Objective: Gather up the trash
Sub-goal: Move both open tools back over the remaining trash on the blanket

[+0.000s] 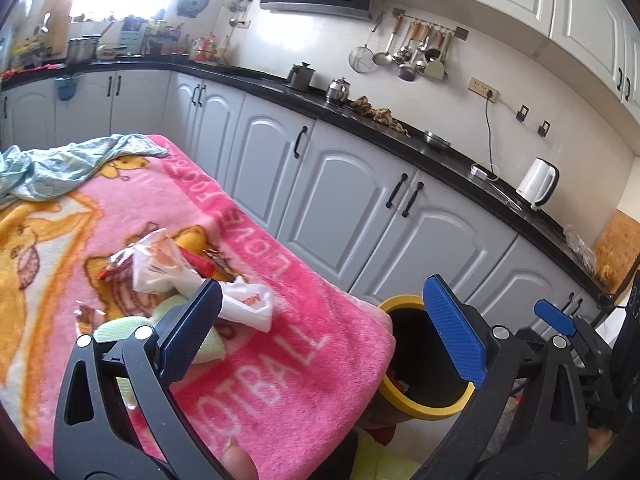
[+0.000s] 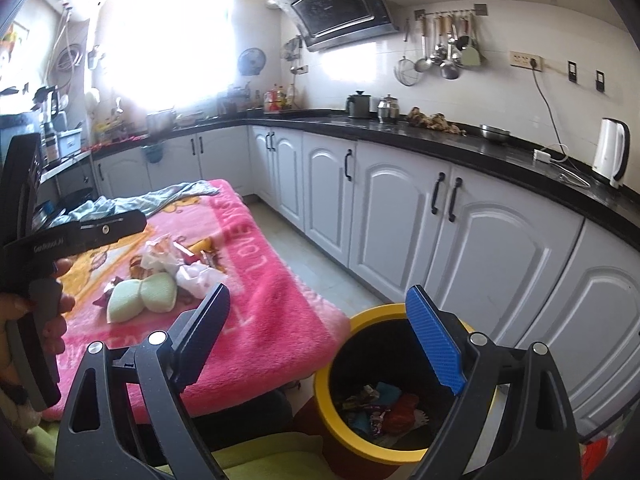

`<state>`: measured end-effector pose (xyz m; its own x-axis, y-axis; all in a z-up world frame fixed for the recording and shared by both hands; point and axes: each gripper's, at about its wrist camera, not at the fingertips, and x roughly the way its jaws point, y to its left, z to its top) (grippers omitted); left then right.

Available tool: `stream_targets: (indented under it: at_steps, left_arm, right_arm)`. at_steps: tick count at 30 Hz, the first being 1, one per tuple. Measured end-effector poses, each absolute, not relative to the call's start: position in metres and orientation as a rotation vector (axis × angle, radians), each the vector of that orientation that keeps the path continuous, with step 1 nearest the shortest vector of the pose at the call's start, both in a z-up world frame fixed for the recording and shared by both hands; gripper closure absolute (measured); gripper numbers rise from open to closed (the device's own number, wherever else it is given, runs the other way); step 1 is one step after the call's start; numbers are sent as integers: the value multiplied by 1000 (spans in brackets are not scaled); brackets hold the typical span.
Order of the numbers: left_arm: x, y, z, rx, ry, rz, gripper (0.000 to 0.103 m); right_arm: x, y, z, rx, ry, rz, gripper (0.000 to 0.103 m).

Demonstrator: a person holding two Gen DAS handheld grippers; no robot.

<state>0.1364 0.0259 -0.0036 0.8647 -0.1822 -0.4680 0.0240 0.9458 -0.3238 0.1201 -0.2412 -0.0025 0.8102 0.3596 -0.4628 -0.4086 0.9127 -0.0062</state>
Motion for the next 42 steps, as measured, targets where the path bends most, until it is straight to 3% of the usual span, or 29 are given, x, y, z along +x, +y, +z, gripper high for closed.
stream_targets:
  at_steps: [42]
  left_arm:
    - [105,157,-17,-452,485,168,11]
  right_arm:
    - [124,-100,-15,-233,542,722,16]
